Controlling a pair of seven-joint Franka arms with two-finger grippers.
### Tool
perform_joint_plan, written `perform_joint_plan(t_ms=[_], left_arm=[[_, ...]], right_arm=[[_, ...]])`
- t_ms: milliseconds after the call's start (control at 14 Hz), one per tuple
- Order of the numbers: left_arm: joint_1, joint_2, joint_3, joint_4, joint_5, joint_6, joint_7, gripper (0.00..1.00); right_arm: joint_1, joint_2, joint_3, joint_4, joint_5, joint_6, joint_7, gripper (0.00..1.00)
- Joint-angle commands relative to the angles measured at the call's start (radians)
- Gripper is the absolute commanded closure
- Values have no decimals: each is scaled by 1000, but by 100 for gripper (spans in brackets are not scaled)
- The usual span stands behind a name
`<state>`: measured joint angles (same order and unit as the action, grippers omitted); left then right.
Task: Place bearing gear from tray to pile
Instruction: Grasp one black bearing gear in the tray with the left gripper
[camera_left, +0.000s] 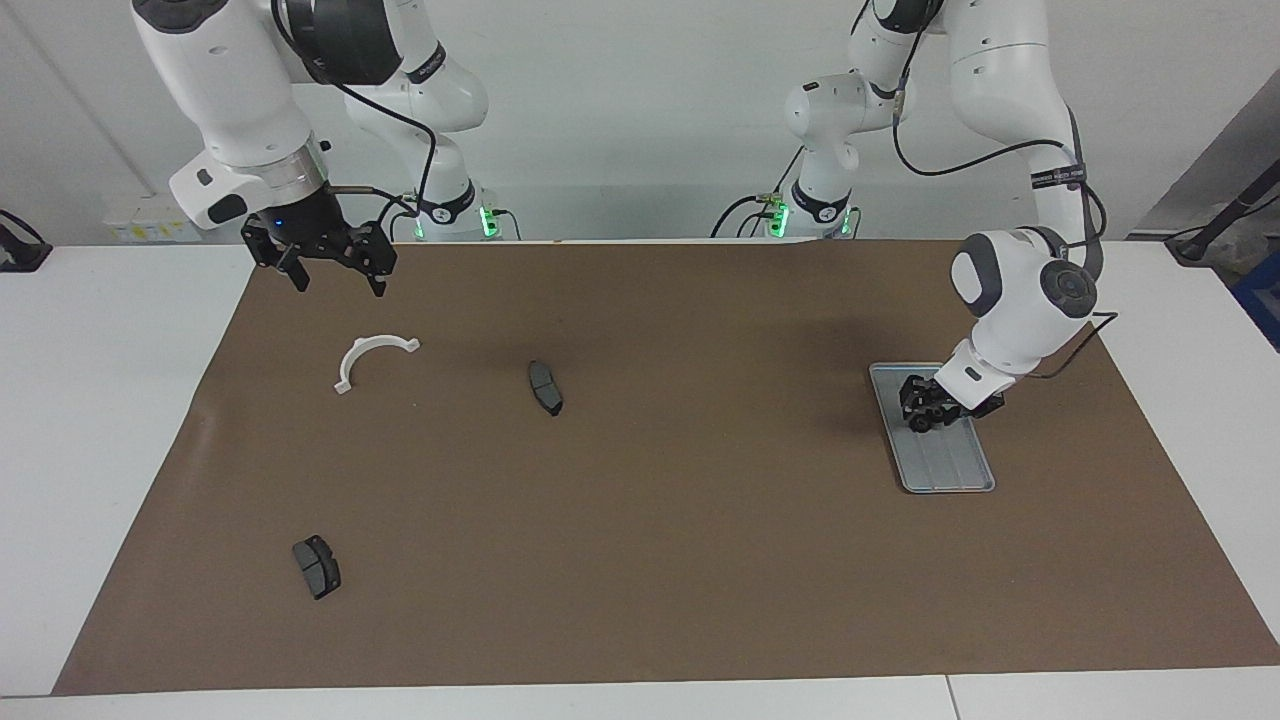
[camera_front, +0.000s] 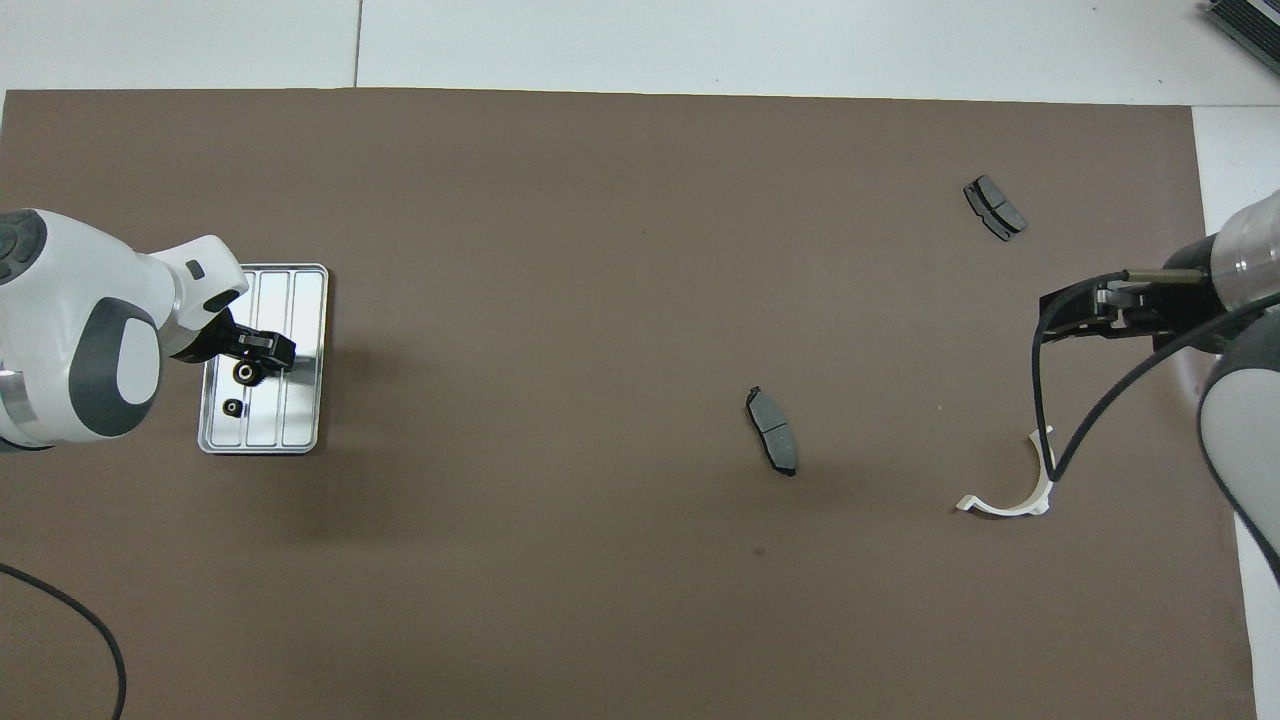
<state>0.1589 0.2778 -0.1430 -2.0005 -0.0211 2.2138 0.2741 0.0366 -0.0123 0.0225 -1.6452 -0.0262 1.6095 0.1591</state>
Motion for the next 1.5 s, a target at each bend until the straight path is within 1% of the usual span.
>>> perform_joint_plan(t_ms=[0,143,286,643,714,1214,1429], left_arm=[[4,0,-3,-23,20,43,31,40],[8,1,-3,-24,20,47,82,43],[7,6,-3,-26,20,50,89,45],[7,12,-1,-41,23,73,126,46],[7,12,-1,-41,32,73,126,49],[7,9,-1,-52,32,72,117,79],[8,11,-1,-50,32,72,114,87]], right_arm=[[0,-6,-6,2,2,-11,-32,0],[2,-6,-6,2,2,-11,-32,0],[0,-6,-6,2,2,-11,-32,0],[2,-6,-6,2,2,-11,-32,0],[2,-6,-6,2,2,-11,-32,0],[0,-6,-6,2,2,-11,-32,0],[0,-6,-6,2,2,-11,-30,0]])
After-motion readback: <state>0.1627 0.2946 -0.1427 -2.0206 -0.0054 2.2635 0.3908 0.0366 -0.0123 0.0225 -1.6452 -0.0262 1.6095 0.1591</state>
